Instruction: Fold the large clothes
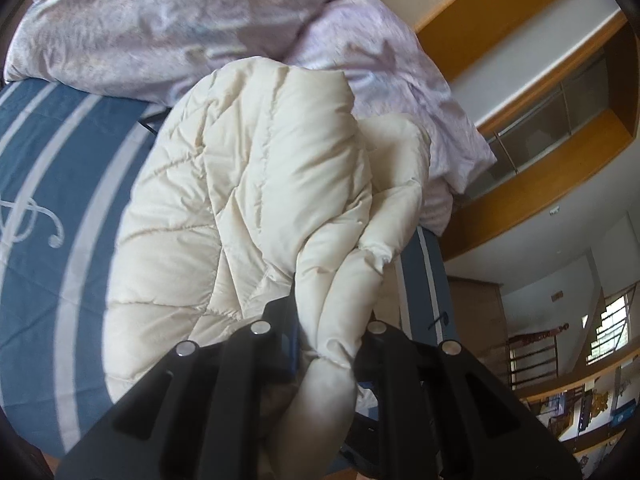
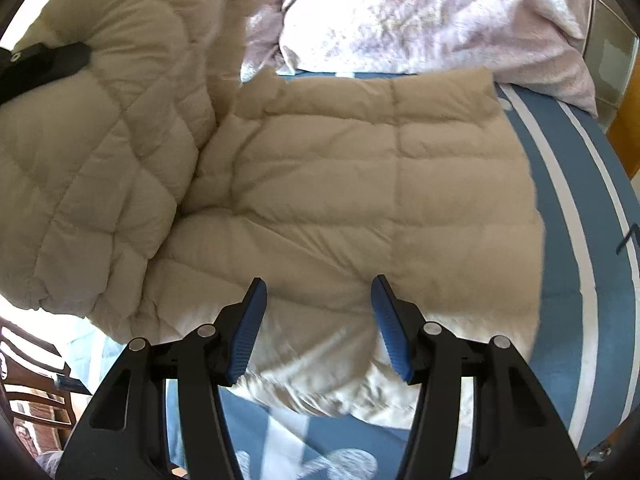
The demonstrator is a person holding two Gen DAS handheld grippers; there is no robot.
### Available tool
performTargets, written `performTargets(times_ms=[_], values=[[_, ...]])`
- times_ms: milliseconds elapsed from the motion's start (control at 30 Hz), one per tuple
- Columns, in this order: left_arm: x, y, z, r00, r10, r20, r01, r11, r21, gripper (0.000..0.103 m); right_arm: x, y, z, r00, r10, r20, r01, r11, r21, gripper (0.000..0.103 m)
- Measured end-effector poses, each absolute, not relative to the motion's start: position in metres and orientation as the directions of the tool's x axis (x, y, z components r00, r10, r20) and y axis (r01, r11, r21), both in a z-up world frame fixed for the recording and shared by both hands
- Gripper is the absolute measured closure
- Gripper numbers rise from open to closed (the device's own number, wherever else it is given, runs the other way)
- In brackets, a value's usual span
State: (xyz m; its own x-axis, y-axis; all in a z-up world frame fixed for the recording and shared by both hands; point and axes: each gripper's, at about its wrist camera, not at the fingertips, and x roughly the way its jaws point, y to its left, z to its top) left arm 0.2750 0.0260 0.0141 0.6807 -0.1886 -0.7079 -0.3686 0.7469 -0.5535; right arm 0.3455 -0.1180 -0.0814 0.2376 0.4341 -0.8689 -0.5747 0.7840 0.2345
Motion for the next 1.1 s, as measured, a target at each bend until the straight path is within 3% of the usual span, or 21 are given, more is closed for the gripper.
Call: performTargets(times_ms=[1100], values=[[0.345, -0.074, -0.025, 0.550, -0.302, -0.779, -0.296, 0.801, -0.520, 0.087, 0.331, -0.193, -0.099, 0.251, 0.431, -0.867, -0.518, 0.816, 0.256, 0.046]])
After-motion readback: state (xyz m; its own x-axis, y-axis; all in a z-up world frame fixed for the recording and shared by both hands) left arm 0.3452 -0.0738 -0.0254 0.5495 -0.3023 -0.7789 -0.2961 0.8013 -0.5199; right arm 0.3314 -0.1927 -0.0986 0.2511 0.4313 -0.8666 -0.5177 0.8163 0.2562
